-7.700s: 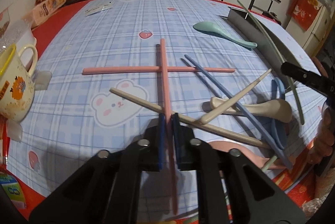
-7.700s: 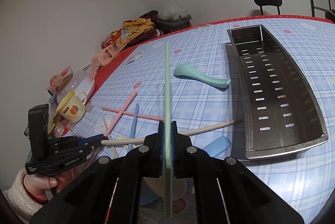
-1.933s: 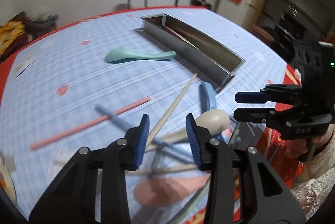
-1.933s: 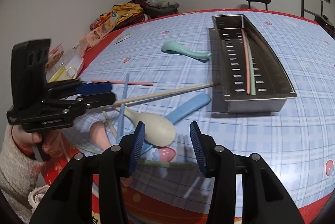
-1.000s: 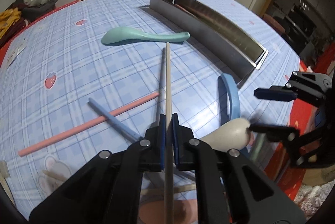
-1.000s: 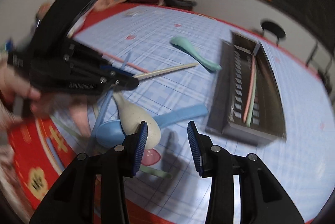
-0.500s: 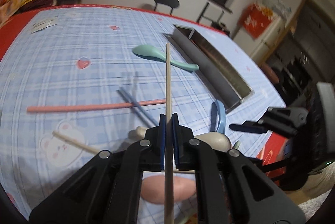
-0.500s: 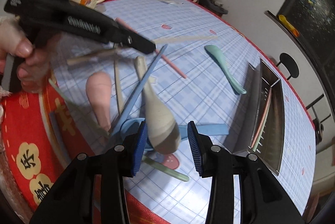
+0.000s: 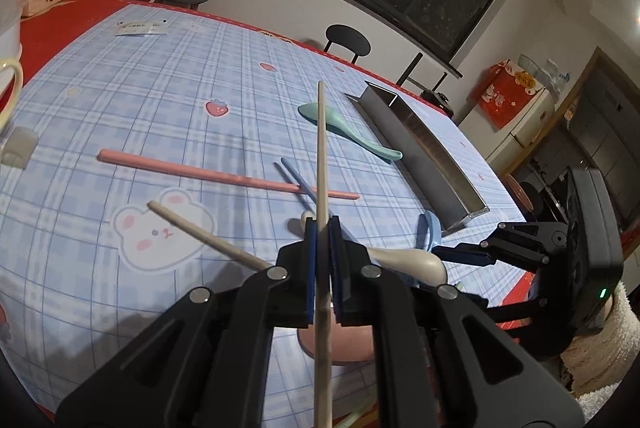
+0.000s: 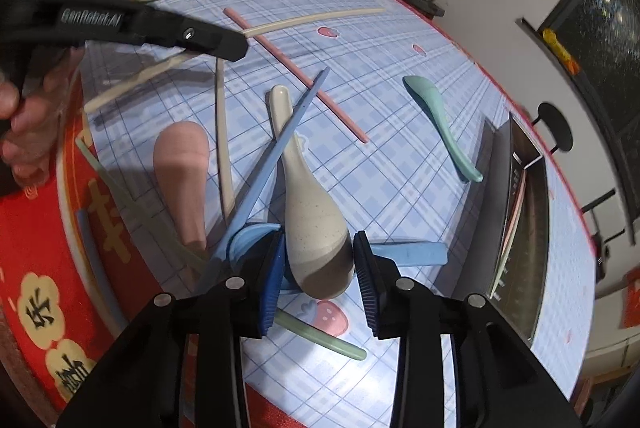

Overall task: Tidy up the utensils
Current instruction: 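Grasp the beige spoon handle with the right gripper while the left gripper holds the beige chopstick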

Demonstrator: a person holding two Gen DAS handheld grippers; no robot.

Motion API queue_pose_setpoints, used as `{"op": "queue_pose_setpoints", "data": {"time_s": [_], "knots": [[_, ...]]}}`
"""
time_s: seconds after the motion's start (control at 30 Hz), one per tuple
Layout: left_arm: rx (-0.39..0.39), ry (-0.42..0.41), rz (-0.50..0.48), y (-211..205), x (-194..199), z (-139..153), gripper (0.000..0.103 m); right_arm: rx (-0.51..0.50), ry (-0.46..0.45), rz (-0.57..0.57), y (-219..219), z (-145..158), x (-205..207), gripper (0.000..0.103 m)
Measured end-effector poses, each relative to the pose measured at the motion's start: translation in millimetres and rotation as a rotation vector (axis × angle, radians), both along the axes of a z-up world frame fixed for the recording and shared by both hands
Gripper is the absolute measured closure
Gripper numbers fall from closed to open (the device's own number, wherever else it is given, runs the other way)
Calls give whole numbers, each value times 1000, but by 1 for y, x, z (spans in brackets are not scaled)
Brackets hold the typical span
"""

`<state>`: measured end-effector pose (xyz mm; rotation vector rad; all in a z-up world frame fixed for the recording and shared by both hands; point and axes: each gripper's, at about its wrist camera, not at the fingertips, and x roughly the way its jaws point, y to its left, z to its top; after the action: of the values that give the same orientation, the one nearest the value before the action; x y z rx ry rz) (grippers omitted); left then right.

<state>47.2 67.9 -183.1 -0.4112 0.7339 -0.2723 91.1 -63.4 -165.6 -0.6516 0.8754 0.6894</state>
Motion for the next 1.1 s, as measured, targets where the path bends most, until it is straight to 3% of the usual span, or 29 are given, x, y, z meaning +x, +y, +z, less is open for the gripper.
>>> {"op": "queue_pose_setpoints", "data": {"time_s": [0.4, 0.63, 0.93, 1.1], "knots": [[-83, -10, -32, 7, 0, -9, 93, 295, 281, -198, -42, 9, 36, 70], [-99, -17, -37, 9, -1, -9, 93, 378, 353, -280, -55, 10, 48, 71], [-91, -22, -44, 8, -3, -9, 93, 347, 337, -354, -61, 2, 60, 75], [-98, -21, -45, 9, -2, -9, 93, 183, 161, -297, -43, 7, 52, 73]]}}
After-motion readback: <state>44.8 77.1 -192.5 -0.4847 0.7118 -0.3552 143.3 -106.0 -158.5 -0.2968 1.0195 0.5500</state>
